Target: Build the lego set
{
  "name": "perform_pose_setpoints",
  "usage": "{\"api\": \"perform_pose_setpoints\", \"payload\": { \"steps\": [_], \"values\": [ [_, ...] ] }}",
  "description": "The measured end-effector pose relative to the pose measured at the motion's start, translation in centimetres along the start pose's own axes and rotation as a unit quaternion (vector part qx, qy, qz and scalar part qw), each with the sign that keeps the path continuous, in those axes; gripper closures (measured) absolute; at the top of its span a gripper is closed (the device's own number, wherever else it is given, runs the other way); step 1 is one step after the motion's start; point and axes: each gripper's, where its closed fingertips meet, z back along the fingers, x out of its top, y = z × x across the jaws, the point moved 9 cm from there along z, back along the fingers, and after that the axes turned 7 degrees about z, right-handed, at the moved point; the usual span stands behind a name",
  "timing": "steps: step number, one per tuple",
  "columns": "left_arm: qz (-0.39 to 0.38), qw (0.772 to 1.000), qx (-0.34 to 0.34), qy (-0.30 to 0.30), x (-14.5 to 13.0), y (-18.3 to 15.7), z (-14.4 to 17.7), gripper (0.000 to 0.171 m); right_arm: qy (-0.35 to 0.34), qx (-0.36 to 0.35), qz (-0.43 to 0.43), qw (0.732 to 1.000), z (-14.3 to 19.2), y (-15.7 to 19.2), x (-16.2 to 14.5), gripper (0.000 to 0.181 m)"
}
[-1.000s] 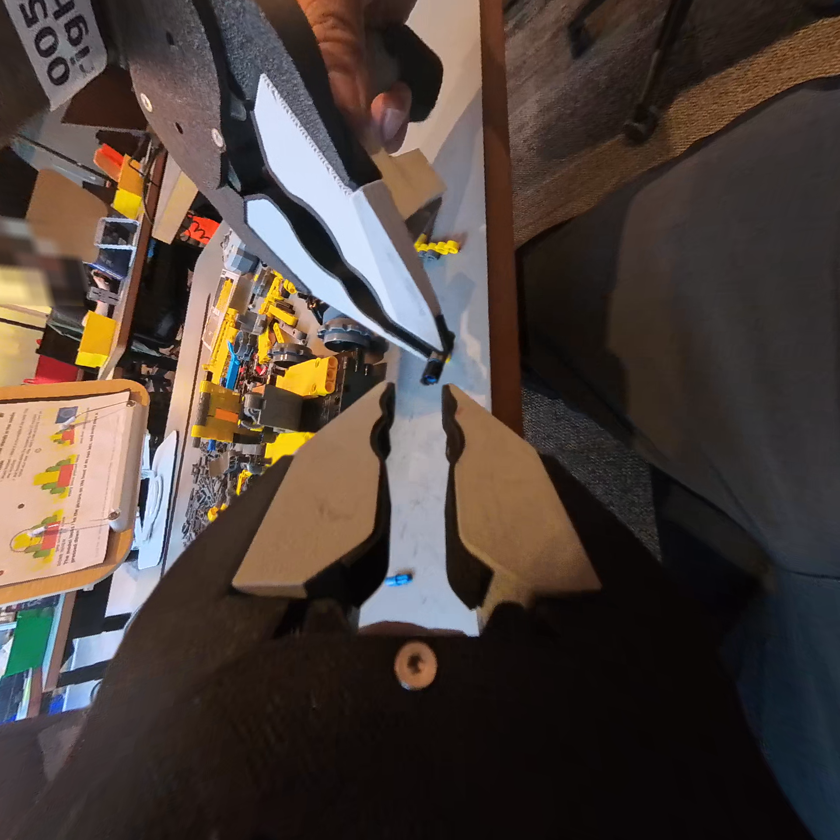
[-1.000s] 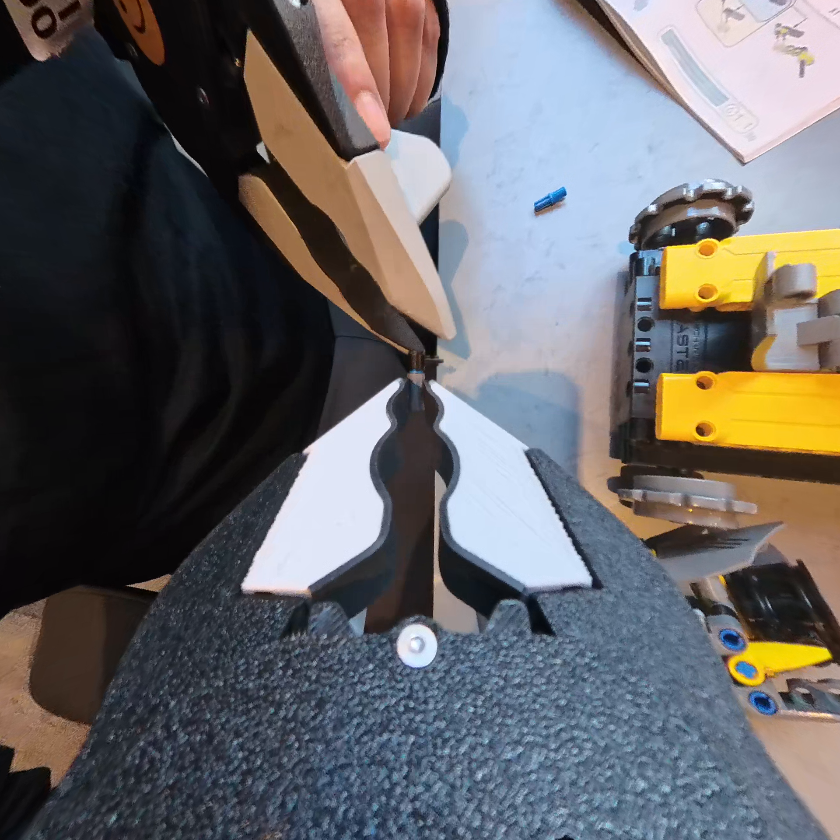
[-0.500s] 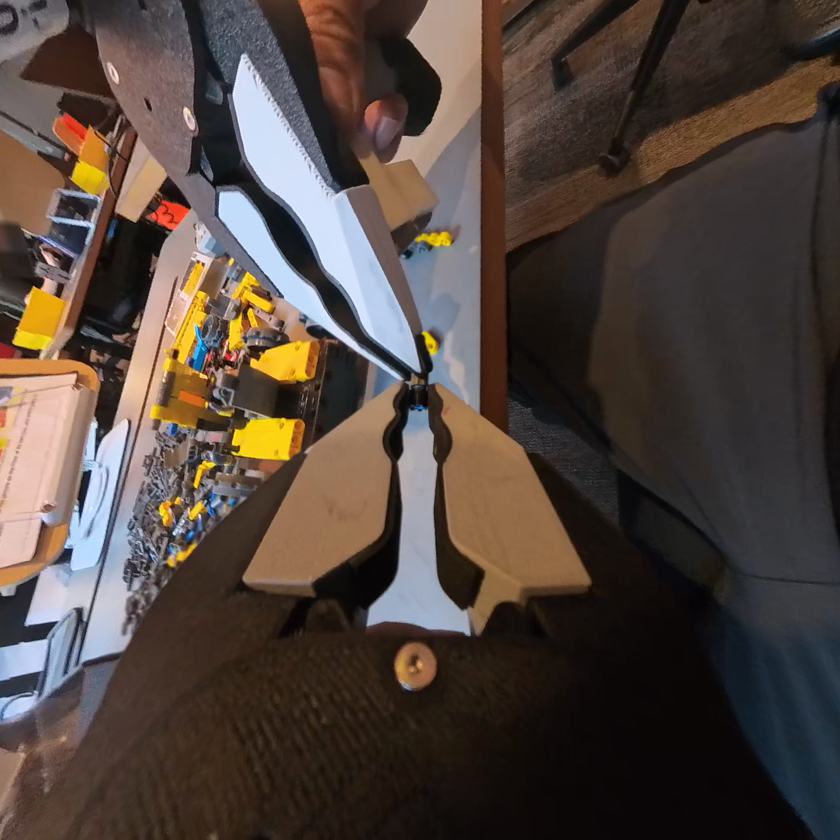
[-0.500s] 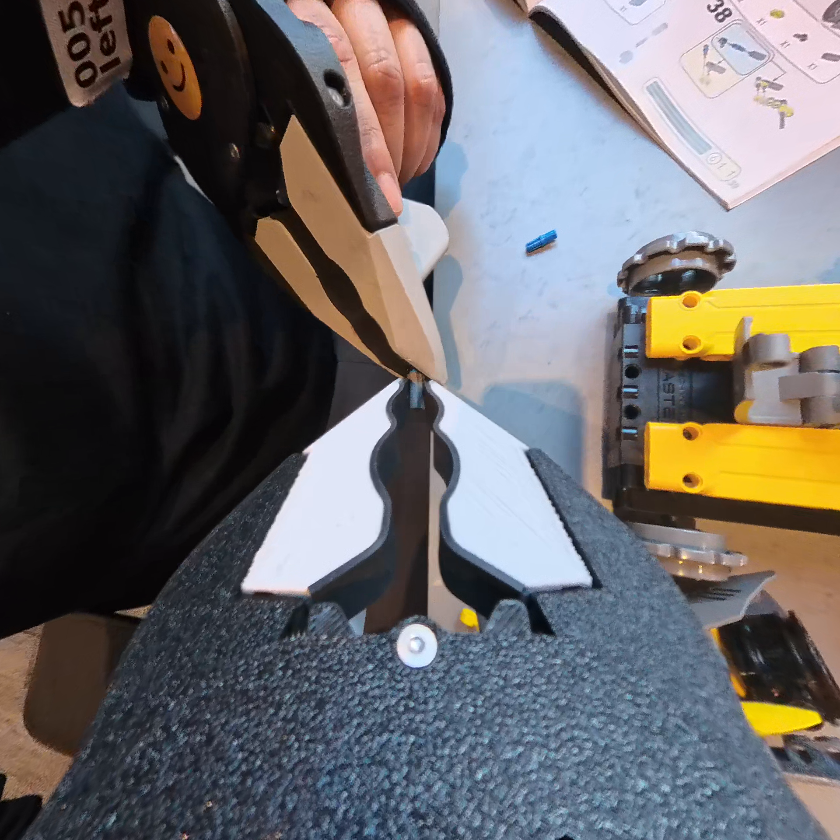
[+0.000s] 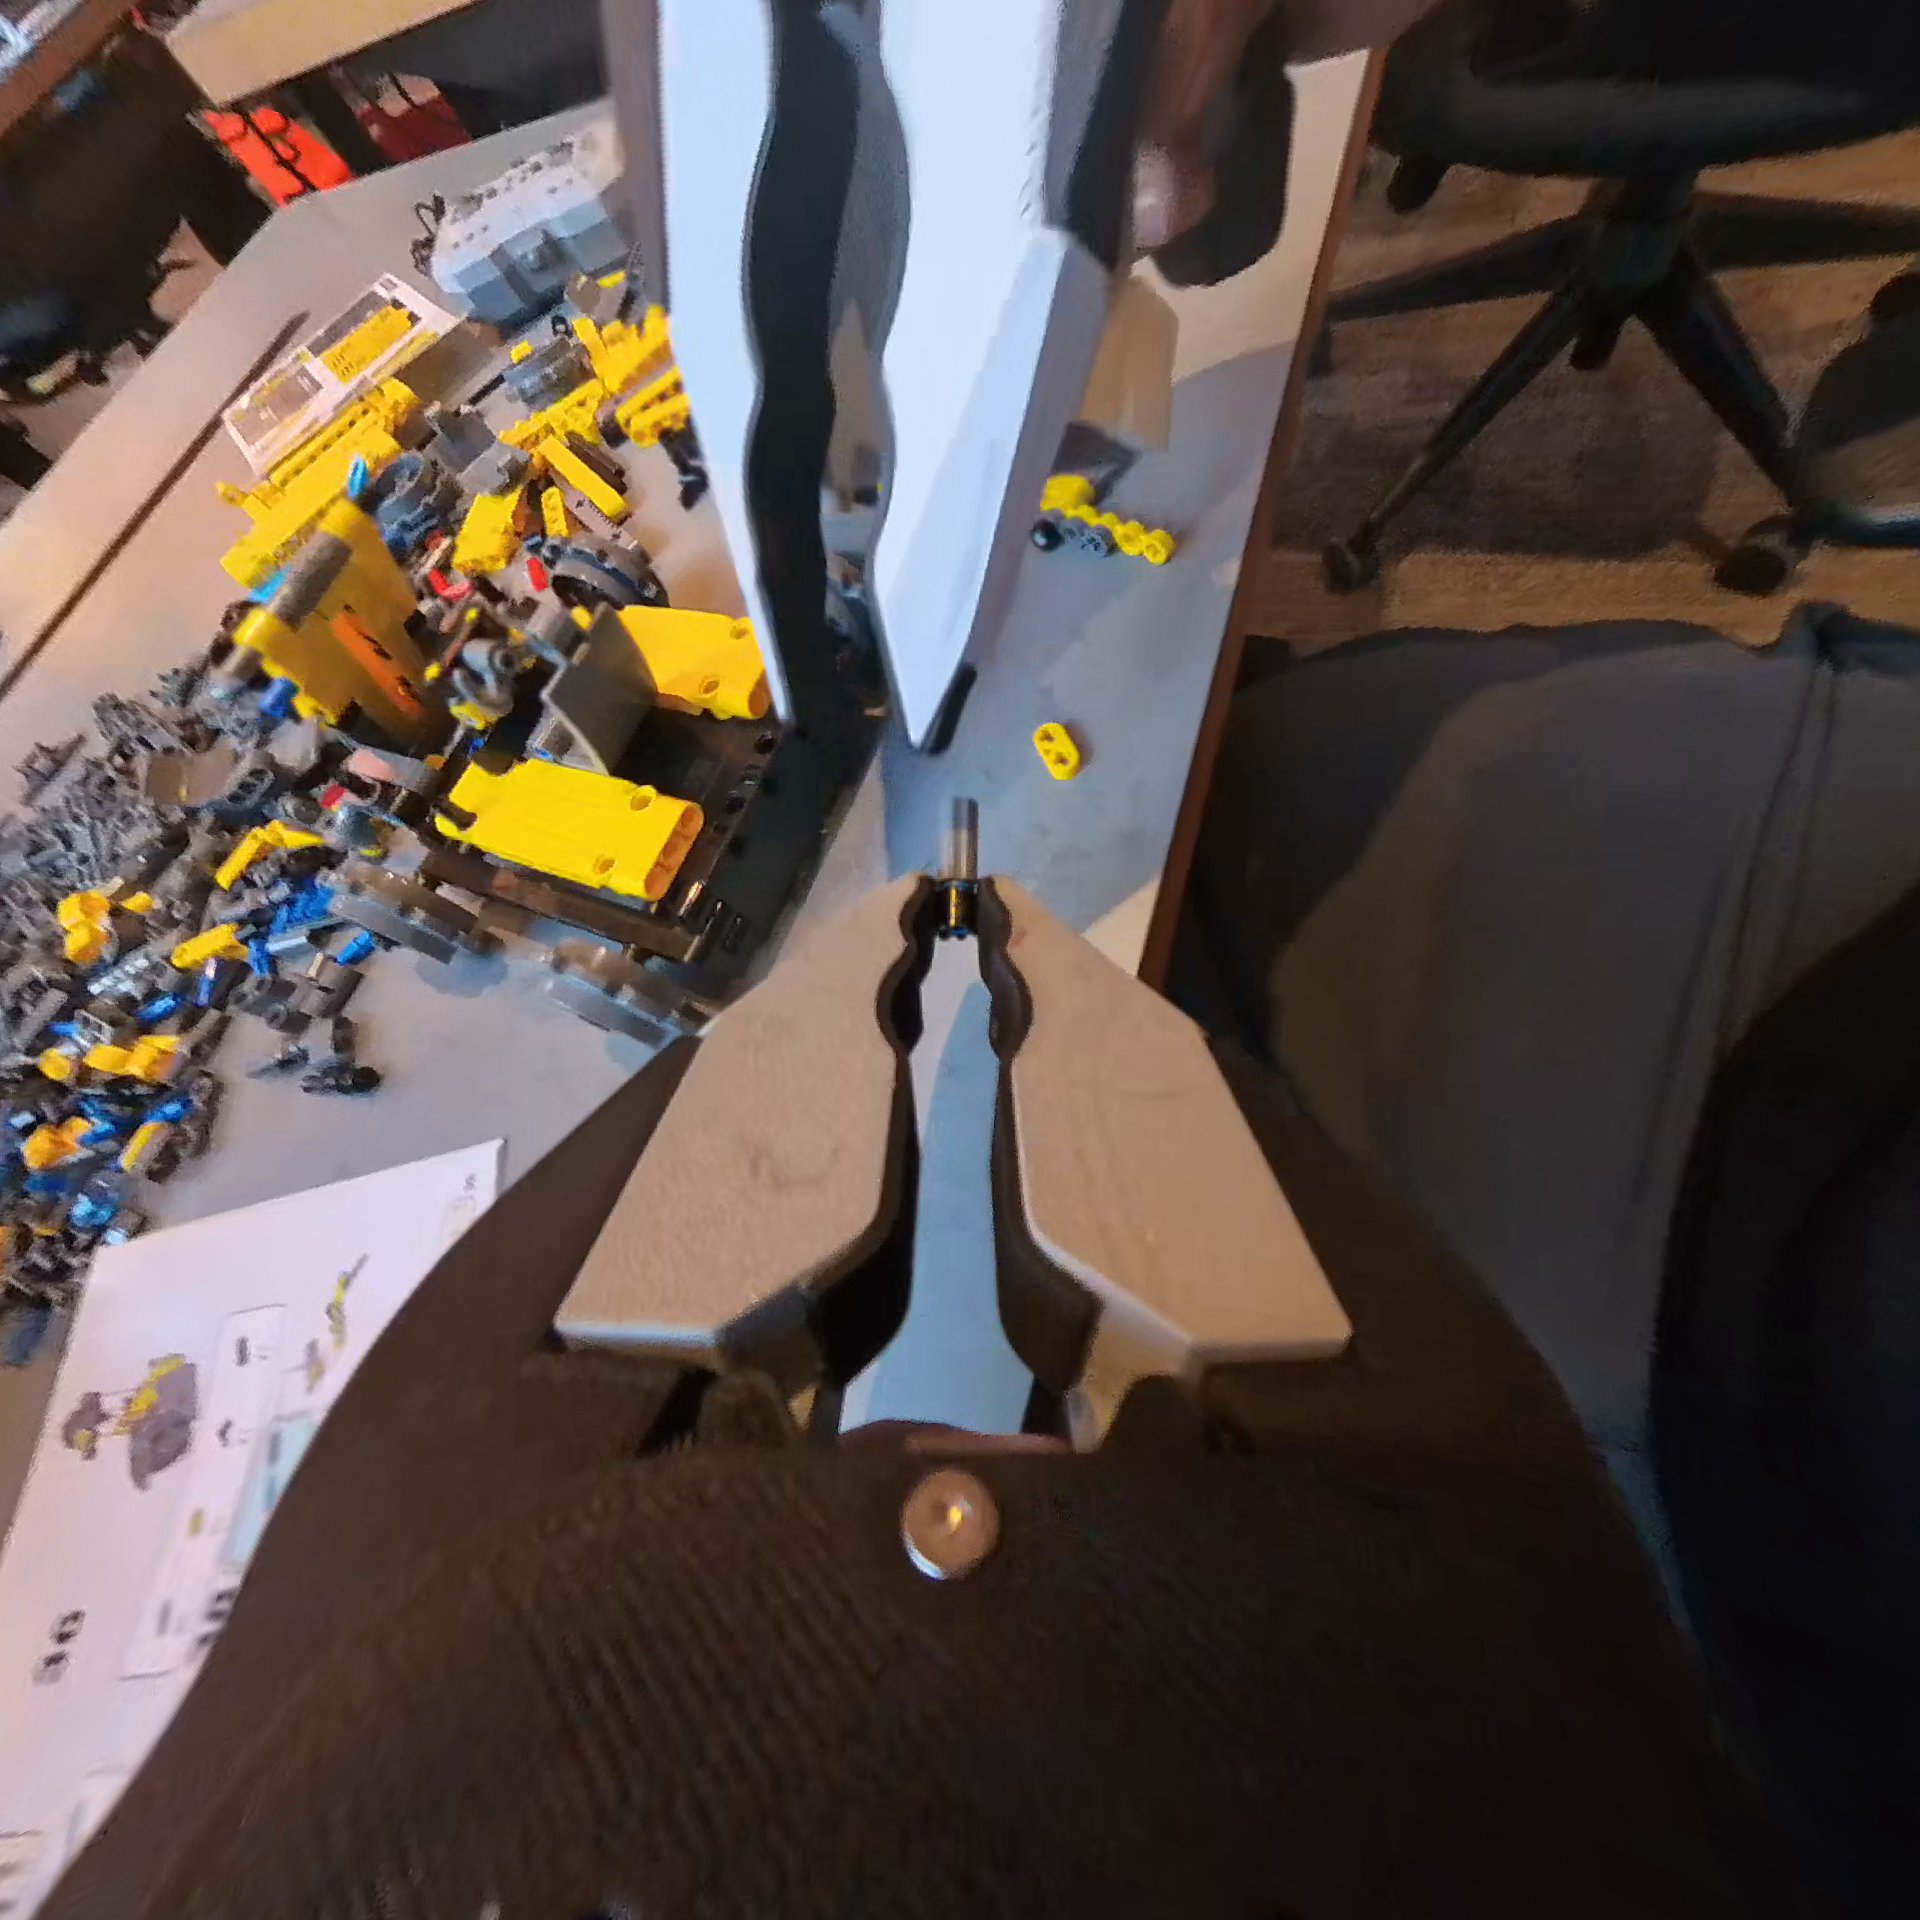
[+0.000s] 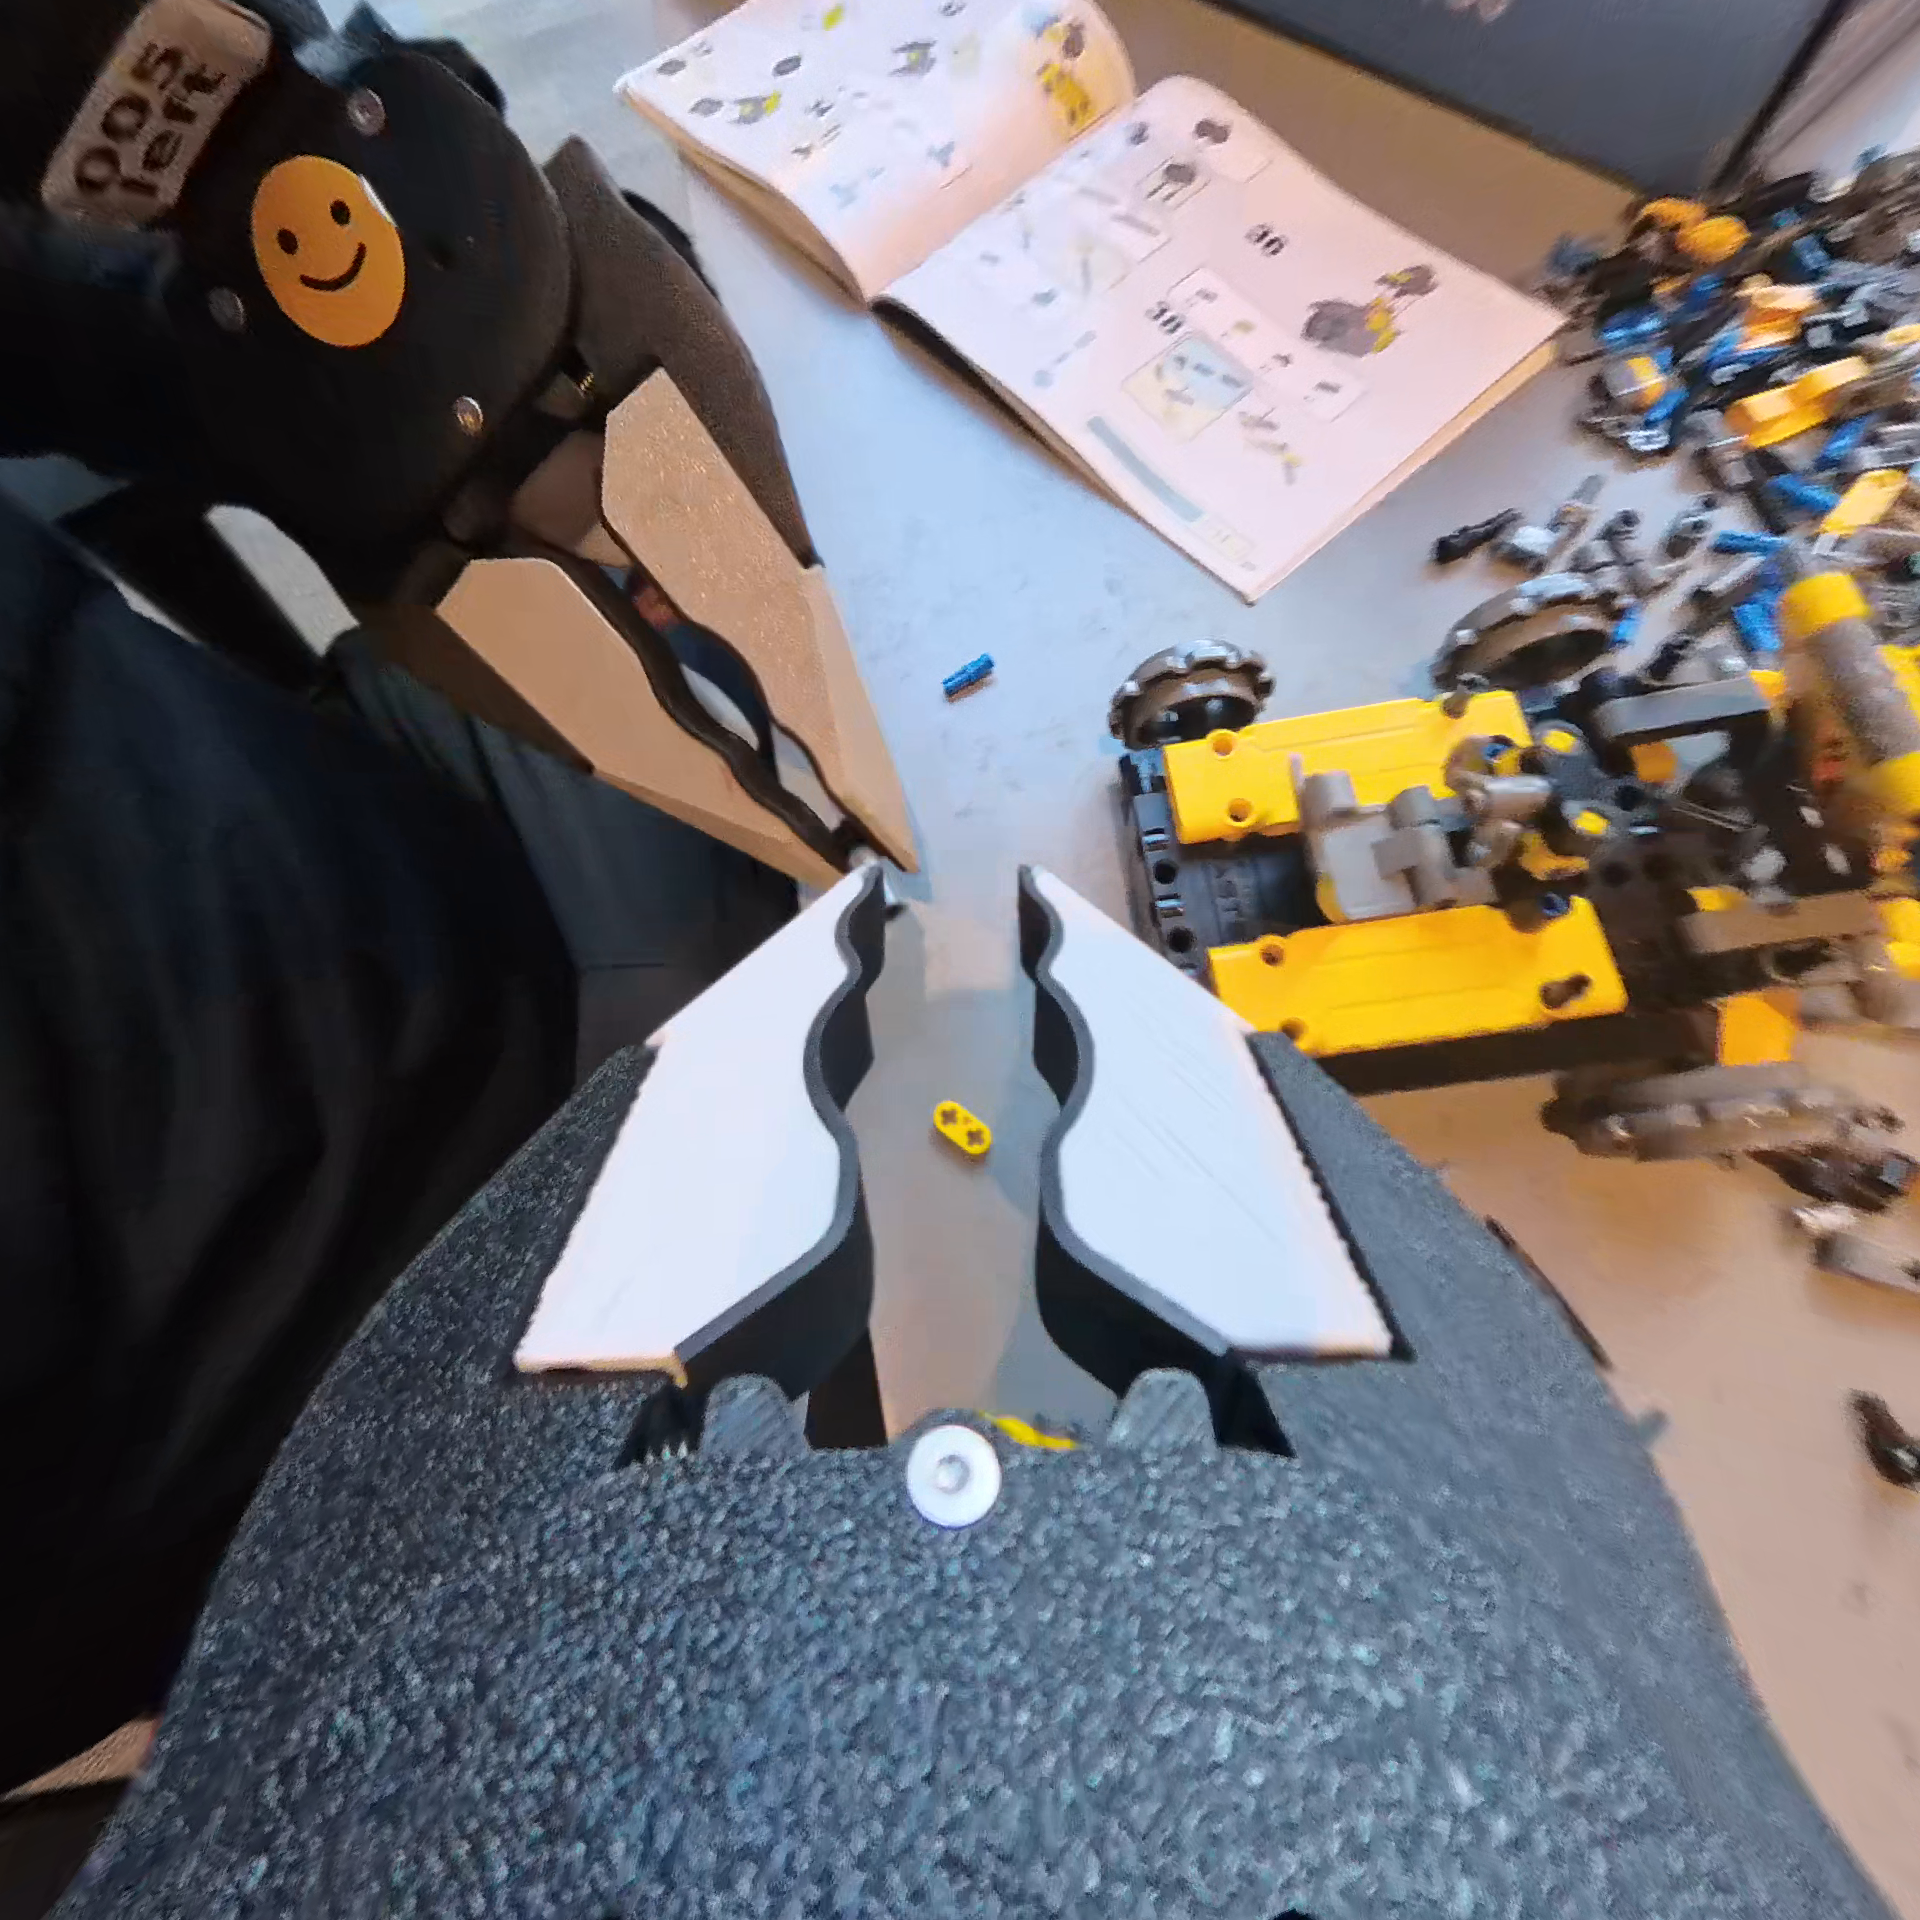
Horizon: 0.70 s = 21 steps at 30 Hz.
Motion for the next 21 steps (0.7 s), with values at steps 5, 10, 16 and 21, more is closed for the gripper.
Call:
{"api": "perform_pose_setpoints", "payload": {
  "steps": [5, 10, 16, 21],
  "values": [
    [0.116, 0.993, -0.022, -0.021, -0.8, 1.4, 0.9, 0.166, 0.021, -0.059, -0.008, 0.998, 2.0, 0.6, -2.3, 0.156],
    [0.228, 0.971, -0.054, -0.05, -1.7, 2.2, 1.5, 0.166, 0.066, -0.1, -0.046, 0.992, 1.9, 1.9, -4.7, 0.156],
    [0.293, 0.952, -0.054, -0.069, -2.8, 2.4, 2.5, 0.166, 0.082, -0.131, -0.049, 0.987, 0.8, 2.9, -4.9, 0.156],
    [0.353, 0.929, -0.068, -0.086, -3.5, 2.7, 2.9, 0.166, 0.097, -0.143, -0.047, 0.984, 0.0, 2.7, -4.9, 0.155]
  ]
}}
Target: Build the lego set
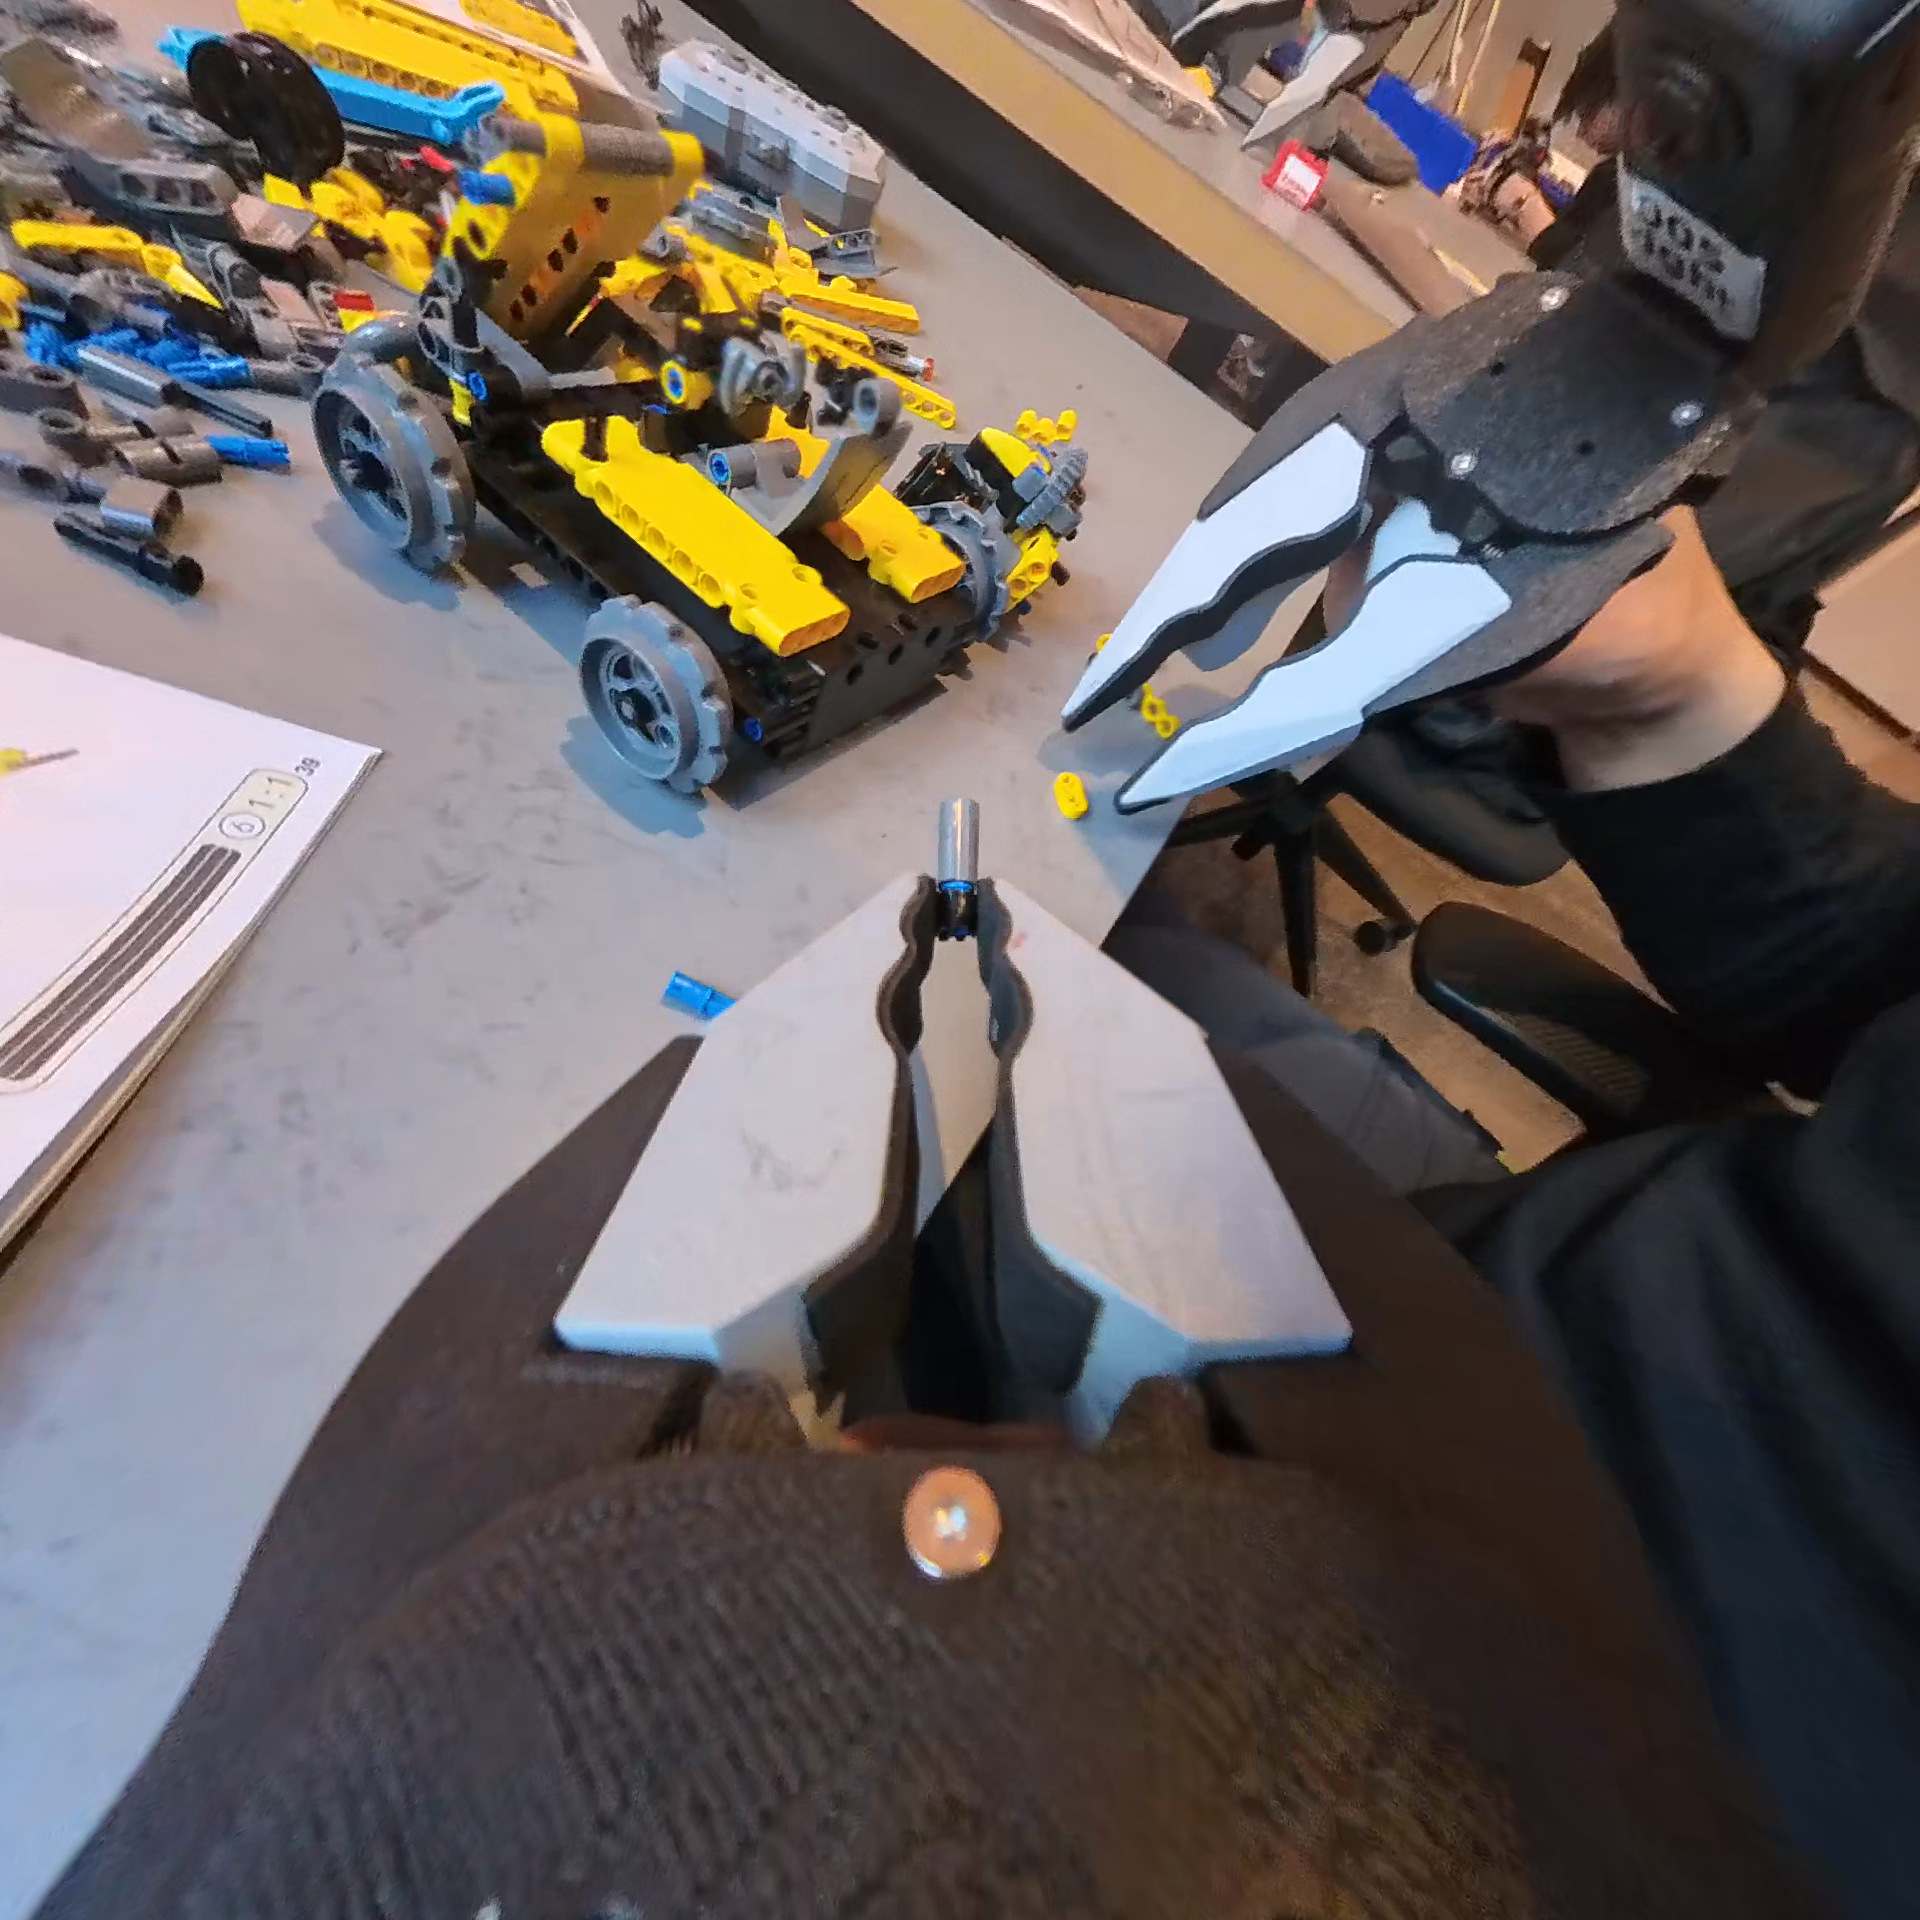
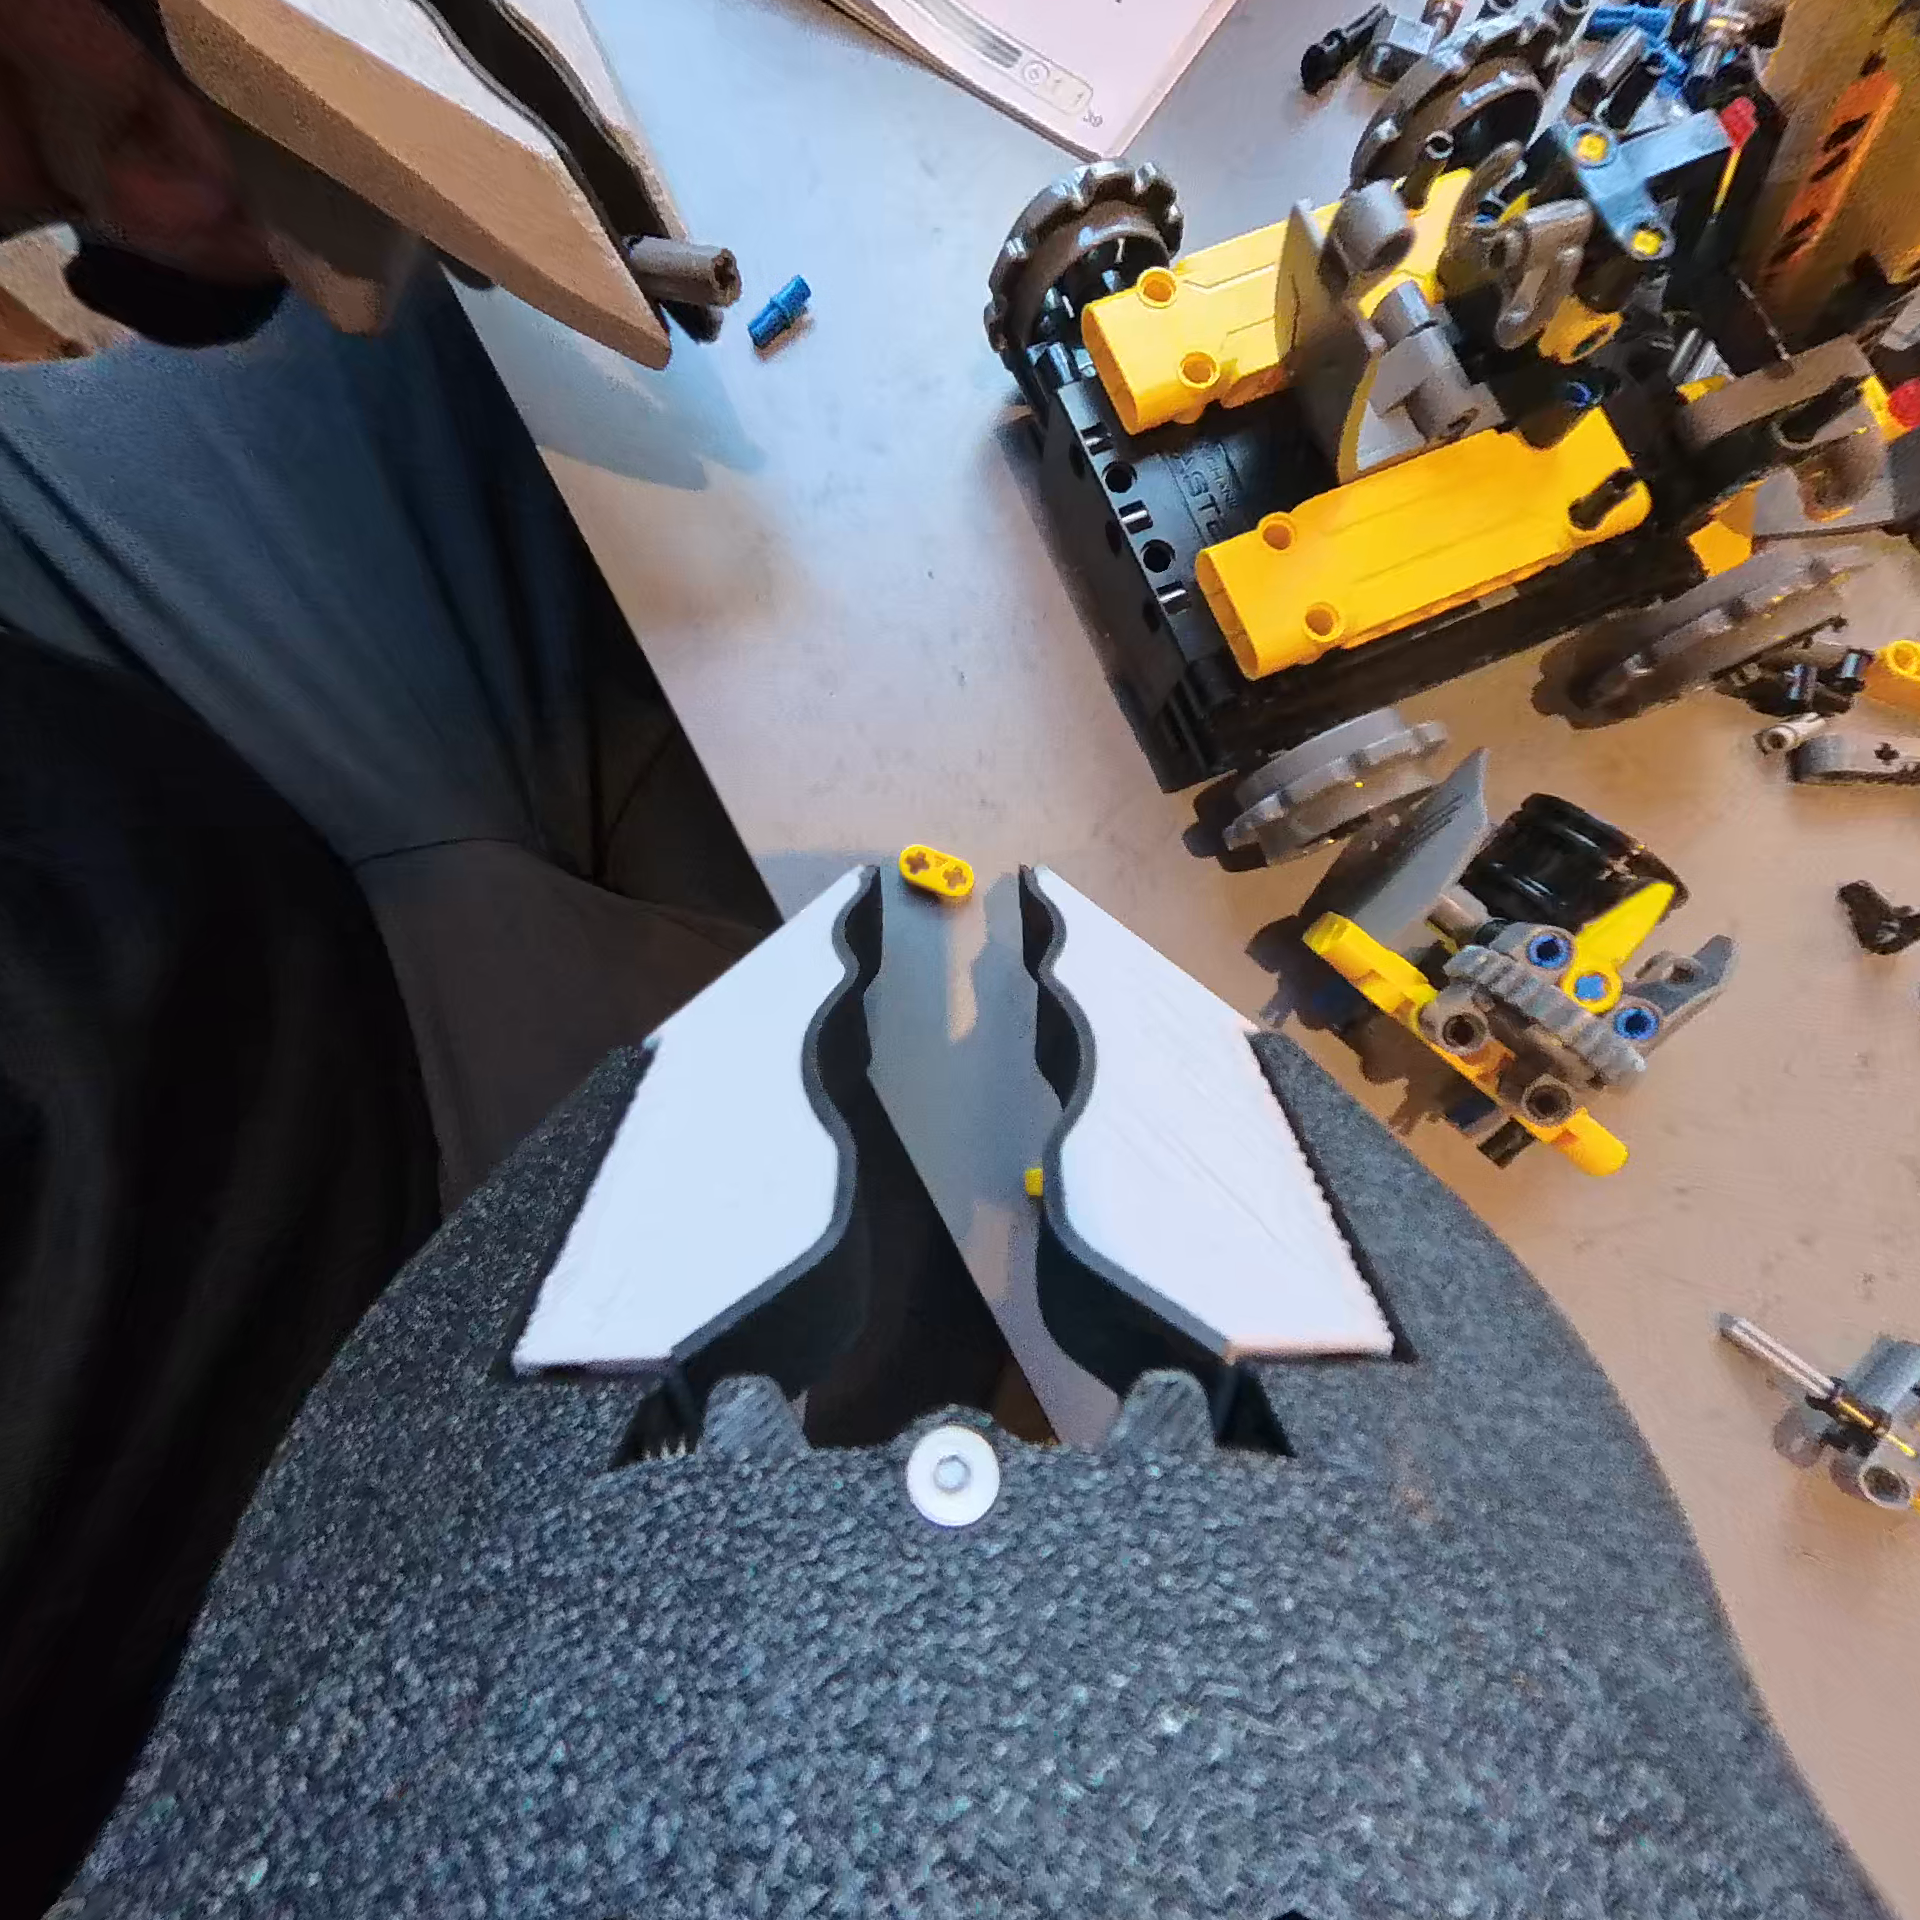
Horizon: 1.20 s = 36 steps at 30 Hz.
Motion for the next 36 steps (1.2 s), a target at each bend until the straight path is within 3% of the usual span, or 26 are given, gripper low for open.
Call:
{"api": "perform_pose_setpoints", "payload": {
  "steps": [13, 22, 28, 36],
  "values": [
    [0.003, 1.0, 0.002, -0.005, -0.4, -0.1, 0.7, 0.165, 0.001, 0.018, -0.008, 1.0, -0.9, 0.3, -0.3, 0.163],
    [-0.001, 1.0, 0.01, -0.013, -0.5, 0.0, 1.4, 0.165, -0.002, 0.018, 0.002, 1.0, -2.3, 0.9, 1.4, 0.166],
    [-0.015, 1.0, 0.022, -0.008, -0.9, -0.1, 1.5, 0.165, -0.035, 0.028, -0.034, 0.998, -3.8, 1.8, 2.7, 0.166],
    [-0.034, 0.999, 0.04, -0.004, -1.4, -0.2, 1.8, 0.166, -0.053, -0.014, -0.061, 0.997, -4.2, 2.3, 3.0, 0.166]
  ]
}}
